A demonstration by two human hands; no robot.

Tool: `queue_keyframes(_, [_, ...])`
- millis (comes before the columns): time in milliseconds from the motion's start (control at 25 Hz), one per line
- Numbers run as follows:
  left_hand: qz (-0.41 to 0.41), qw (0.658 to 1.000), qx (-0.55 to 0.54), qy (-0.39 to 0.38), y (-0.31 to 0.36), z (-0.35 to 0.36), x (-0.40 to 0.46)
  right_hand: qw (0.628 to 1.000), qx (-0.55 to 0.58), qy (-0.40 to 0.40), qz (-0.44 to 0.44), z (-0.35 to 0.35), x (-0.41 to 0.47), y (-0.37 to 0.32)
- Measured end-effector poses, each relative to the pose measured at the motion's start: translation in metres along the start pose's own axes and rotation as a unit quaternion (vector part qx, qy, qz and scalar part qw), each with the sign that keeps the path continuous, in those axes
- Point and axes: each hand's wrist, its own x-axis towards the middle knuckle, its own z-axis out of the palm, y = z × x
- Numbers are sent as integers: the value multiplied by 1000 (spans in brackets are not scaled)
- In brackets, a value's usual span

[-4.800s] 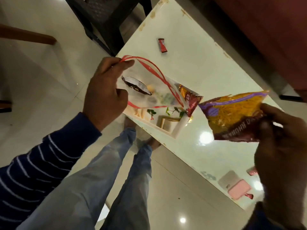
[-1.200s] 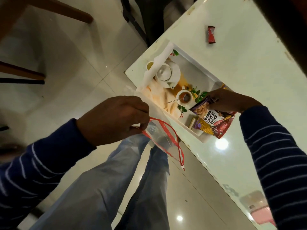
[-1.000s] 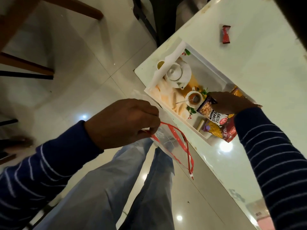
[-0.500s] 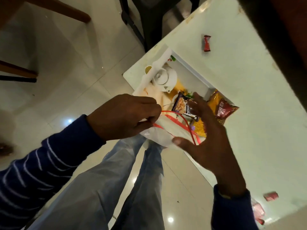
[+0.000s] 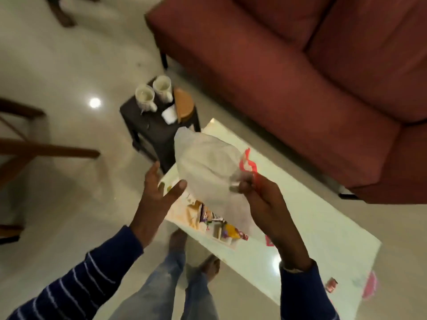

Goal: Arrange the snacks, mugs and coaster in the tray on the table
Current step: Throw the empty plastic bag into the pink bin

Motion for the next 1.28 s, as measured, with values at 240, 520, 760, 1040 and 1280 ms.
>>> queue_keyframes(240, [49,963,-188,-188,93,24,-29,902,410,-113,74,-30,-10,-118])
queue_keyframes(520, [64,894,-224,-382,185,49,-46,881,425,-169,117,-18,-13,-192])
queue_keyframes(760, [36,964,-219,-146,207,81,-50,998,46,26,34,-21,-47,-208])
queue_keyframes(1040, [96,963,-171,-185,202,117,-96,919,-114,317,-203,1,-103,-163])
queue_keyframes(1280, [128,904,-96,-397,162,166,-162,841,28,517,-156,-40,-131,-140])
